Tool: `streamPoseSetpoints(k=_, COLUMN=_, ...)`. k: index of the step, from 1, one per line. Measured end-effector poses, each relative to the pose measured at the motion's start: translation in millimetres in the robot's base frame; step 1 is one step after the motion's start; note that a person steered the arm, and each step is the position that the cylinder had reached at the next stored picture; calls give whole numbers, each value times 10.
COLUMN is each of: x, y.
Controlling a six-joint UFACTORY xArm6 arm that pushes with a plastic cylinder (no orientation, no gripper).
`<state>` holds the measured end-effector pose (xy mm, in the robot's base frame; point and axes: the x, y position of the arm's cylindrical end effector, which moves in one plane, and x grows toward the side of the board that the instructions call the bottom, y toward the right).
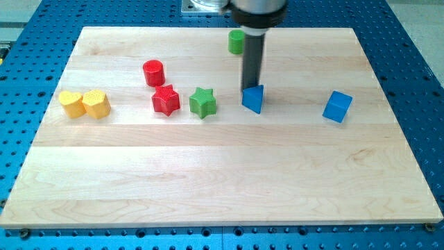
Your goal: Place your arm right to the green circle
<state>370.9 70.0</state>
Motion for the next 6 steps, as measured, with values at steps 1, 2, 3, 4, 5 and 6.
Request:
streamPoseSetpoints(k=1, x=-358, y=376)
streamPoseSetpoints(k=2, x=-834, y=647)
streamPoseSetpoints(k=3, x=-1404, y=741)
streamPoseSetpoints(k=4, x=-1738, y=720)
streamPoseSetpoints(k=5, x=-1625, y=441)
streamPoseSetpoints(k=6, x=-1272, y=156)
